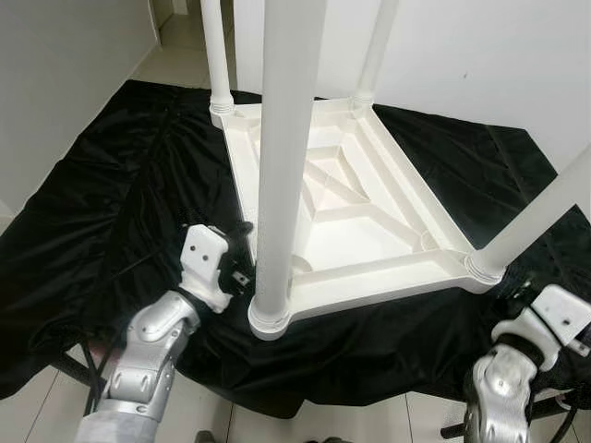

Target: Building children table

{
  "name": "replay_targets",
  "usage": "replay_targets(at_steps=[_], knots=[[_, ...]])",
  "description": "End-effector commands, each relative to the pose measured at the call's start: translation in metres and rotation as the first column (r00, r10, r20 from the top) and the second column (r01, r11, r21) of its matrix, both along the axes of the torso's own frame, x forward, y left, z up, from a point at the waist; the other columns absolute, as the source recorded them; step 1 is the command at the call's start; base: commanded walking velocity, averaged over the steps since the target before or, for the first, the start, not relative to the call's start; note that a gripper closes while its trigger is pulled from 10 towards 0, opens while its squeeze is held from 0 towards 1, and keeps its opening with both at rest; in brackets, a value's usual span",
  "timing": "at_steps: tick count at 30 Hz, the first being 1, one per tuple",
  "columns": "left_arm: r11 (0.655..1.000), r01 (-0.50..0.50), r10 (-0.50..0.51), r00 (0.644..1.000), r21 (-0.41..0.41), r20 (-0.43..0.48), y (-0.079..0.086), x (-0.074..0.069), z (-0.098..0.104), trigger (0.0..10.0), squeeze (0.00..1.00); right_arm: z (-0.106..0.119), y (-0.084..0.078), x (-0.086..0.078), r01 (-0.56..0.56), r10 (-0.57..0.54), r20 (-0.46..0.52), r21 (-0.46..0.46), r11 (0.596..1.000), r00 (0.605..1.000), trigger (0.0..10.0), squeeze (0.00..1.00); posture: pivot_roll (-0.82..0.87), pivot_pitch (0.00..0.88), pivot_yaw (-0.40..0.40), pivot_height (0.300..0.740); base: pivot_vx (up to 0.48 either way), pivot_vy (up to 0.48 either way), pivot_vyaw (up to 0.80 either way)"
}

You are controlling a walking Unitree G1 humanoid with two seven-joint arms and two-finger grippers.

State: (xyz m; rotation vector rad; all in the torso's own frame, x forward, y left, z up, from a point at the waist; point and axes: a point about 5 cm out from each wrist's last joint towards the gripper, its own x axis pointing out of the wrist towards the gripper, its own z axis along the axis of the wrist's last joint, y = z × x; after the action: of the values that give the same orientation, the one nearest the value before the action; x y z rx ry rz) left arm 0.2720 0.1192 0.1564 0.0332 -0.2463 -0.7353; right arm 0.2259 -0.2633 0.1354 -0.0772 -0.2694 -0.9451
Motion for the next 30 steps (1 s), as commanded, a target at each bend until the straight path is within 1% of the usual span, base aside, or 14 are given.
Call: replay_targets(at_steps=[1, 3, 4, 7, 9, 13, 16, 19, 22, 23, 26, 28, 29, 30], knots=[[0.998, 0.067, -0.067, 0.998, -0.005, 0.003, -0.008, -0.004, 0.001, 10.0, 0.0, -0.005, -0.005, 0.002, 0.027, -0.026, -0.024, 0.03, 0.999, 0.999, 10.0, 0.0, 0.01, 0.116, -0.047, 0.74, 0.0, 0.0, 0.0], [0.985, 0.166, -0.165, 0.986, -0.043, 0.014, -0.02, -0.012, 0.005, 10.0, 0.0, 0.006, -0.012, 0.016, 0.053, -0.053, 0.008, 0.057, 0.997, 0.999, 10.0, 0.0, 0.01, 0.112, -0.04, 0.74, 0.0, 0.0, 0.0], [0.98, 0.191, -0.19, 0.982, -0.05, 0.017, -0.023, -0.014, 0.006, 10.0, 0.0, 0.01, -0.014, 0.021, 0.06, -0.062, 0.02, 0.068, 0.996, 0.998, 10.0, 0.0, 0.01, 0.111, -0.042, 0.74, 0.0, 0.0, 0.0], [0.972, 0.229, -0.228, 0.973, -0.05, 0.027, -0.028, -0.015, 0.007, 10.0, 0.0, 0.014, -0.015, 0.03, 0.068, -0.07, 0.026, 0.072, 0.995, 0.997, 10.0, 0.0, 0.01, 0.109, -0.041, 0.74, 0.0, 0.0, 0.0], [0.963, 0.262, -0.261, 0.965, -0.057, 0.016, -0.03, -0.016, 0.007, 10.0, 0.0, 0.016, -0.015, 0.035, 0.069, -0.072, 0.035, 0.089, 0.994, 0.997, 10.0, 0.0, 0.01, 0.108, -0.04, 0.74, 0.0, 0.0, 0.0], [0.939, 0.335, -0.332, 0.942, -0.073, 0.046, -0.033, -0.017, 0.012, 10.0, 0.0, 0.025, -0.013, 0.054, 0.052, -0.059, 0.058, 0.114, 0.992, 0.997, 10.0, 0.0, 0.02, 0.103, -0.04, 0.74, 0.0, 0.0, 0.0], [0.937, 0.343, -0.34, 0.939, -0.07, 0.053, -0.034, -0.018, 0.014, 10.0, 0.0, 0.026, -0.013, 0.057, 0.049, -0.056, 0.056, 0.118, 0.992, 0.997, 10.0, 0.0, 0.02, 0.103, -0.04, 0.74, 0.0, 0.0, 0.0], [0.914, 0.396, -0.391, 0.918, -0.09, 0.065, -0.039, -0.026, 0.017, 10.0, 0.0, 0.03, -0.014, 0.072, 0.005, -0.012, 0.046, 0.134, 0.991, 0.999, 10.0, 0.0, 0.01, 0.095, -0.031, 0.74, 0.0, 0.0, 0.0], [0.907, 0.409, -0.404, 0.912, -0.099, 0.068, -0.041, -0.028, 0.019, 10.0, 0.0, 0.031, -0.015, 0.076, 0.001, -0.007, 0.042, 0.134, 0.991, 0.999, 10.0, 0.0, 0.01, 0.095, -0.031, 0.74, 0.0, 0.0, 0.0], [0.899, 0.423, -0.418, 0.906, -0.112, 0.067, -0.044, -0.031, 0.02, 10.0, 0.0, 0.031, -0.019, 0.079, 0.005, -0.009, 0.026, 0.141, 0.99, 1.0, 10.0, 0.0, 0.01, 0.097, -0.03, 0.74, 0.0, 0.0, 0.0], [0.889, 0.439, -0.432, 0.898, -0.132, 0.081, -0.045, -0.035, 0.023, 10.0, 0.0, 0.031, -0.021, 0.082, 0.009, -0.01, 0.012, 0.142, 0.99, 1.0, 10.0, 0.0, 0.02, 0.099, -0.031, 0.74, 0.0, 0.0, 0.0], [0.871, 0.467, -0.458, 0.884, -0.152, 0.093, -0.046, -0.038, 0.025, 10.0, 0.0, 0.029, -0.021, 0.083, 0.011, -0.011, 0.002, 0.133, 0.991, 1.0, 10.0, 0.0, 0.02, 0.102, -0.035, 0.74, 0.0, 0.0, 0.0], [0.871, 0.467, -0.458, 0.884, -0.152, 0.093, -0.046, -0.038, 0.025, 10.0, 0.0, 0.029, -0.021, 0.083, 0.011, -0.011, 0.002, 0.133, 0.991, 1.0, 10.0, 0.0, 0.02, 0.102, -0.035, 0.74, 0.0, 0.0, 0.0], [0.862, 0.48, -0.47, 0.877, -0.16, 0.098, -0.046, -0.04, 0.026, 10.0, 0.0, 0.028, -0.021, 0.083, 0.011, -0.011, -0.001, 0.13, 0.991, 1.0, 10.0, 0.0, 0.02, 0.102, -0.036, 0.74, 0.0, 0.0, 0.0]])
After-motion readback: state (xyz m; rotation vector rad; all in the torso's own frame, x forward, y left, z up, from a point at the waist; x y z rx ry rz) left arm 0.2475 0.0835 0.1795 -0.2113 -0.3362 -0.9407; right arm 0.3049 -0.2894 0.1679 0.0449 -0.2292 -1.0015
